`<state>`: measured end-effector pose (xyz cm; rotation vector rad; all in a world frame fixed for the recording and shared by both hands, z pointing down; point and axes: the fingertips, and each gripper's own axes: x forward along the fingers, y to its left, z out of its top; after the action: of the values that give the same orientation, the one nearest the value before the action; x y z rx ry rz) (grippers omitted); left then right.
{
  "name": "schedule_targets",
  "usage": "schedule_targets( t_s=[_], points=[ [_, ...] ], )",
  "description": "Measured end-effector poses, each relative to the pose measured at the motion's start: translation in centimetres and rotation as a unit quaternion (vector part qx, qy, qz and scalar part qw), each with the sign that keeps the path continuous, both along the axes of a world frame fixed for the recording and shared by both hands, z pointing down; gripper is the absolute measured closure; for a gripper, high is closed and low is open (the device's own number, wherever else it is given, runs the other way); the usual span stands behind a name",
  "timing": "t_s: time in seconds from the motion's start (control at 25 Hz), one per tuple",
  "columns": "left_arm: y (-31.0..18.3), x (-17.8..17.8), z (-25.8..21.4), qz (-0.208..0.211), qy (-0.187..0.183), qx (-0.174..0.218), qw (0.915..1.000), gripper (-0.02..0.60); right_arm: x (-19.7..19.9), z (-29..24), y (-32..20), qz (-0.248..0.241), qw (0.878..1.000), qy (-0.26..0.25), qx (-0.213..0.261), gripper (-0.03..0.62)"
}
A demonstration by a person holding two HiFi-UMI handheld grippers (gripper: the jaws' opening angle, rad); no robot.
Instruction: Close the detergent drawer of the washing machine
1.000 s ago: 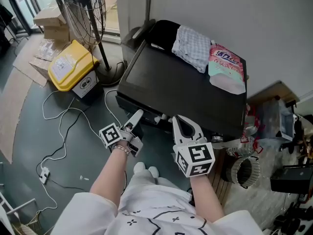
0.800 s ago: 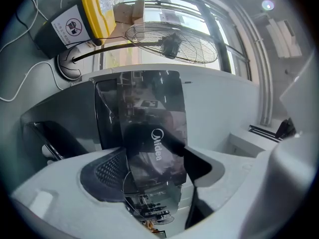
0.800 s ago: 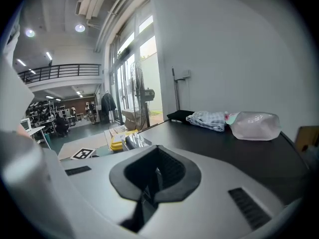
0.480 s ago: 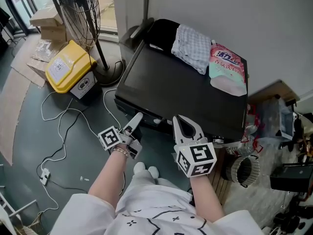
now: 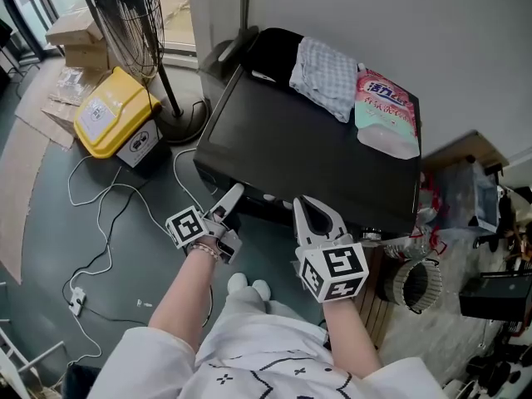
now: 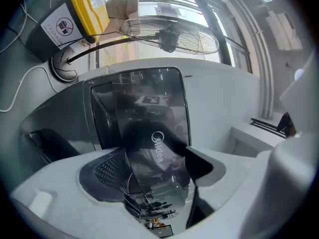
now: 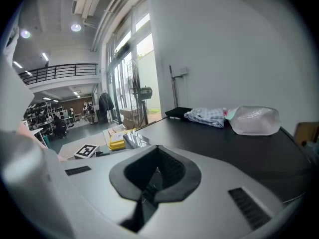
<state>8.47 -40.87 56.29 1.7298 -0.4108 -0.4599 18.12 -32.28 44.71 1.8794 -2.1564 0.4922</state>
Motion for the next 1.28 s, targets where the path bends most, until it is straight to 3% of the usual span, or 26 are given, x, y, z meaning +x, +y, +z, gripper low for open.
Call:
schedule_targets(
  t_s=[0.28,0.52,0.64,1.08,1.16,1.28],
  points=[
    [0.2,-0.3,0.4,0.010,-0.029,-0.018,0.9994,0.222,-0.3,-0.4,0.5,0.013,1.000,0.001,0.005,0.602],
    [0.5,-1.0,0.5,0.024,-0.082,-0.023,0.9961,0.222,-0.6,-1.9,0.9,0.023,0.999,0.018,0.022,0.602],
    [0.3,-1.5,-0.3,0.016,-0.084,-0.021,0.9961,0.223,-0.8,-2.4,1.3,0.028,0.999,0.027,0.026,0.602],
    [0.7,-3.7,-3.7,-0.008,-0.111,0.028,0.9934,0.224,-1.5,-5.1,3.5,0.025,0.998,0.039,0.052,0.600],
    [1.1,-4.2,-4.4,-0.017,-0.130,0.054,0.9898,0.224,-1.6,-5.5,4.0,0.020,0.997,0.040,0.056,0.600],
    [1.9,-4.6,-5.8,-0.019,-0.178,0.111,0.9774,0.225,-1.7,-6.3,4.7,0.012,0.997,0.042,0.066,0.600]
  ],
)
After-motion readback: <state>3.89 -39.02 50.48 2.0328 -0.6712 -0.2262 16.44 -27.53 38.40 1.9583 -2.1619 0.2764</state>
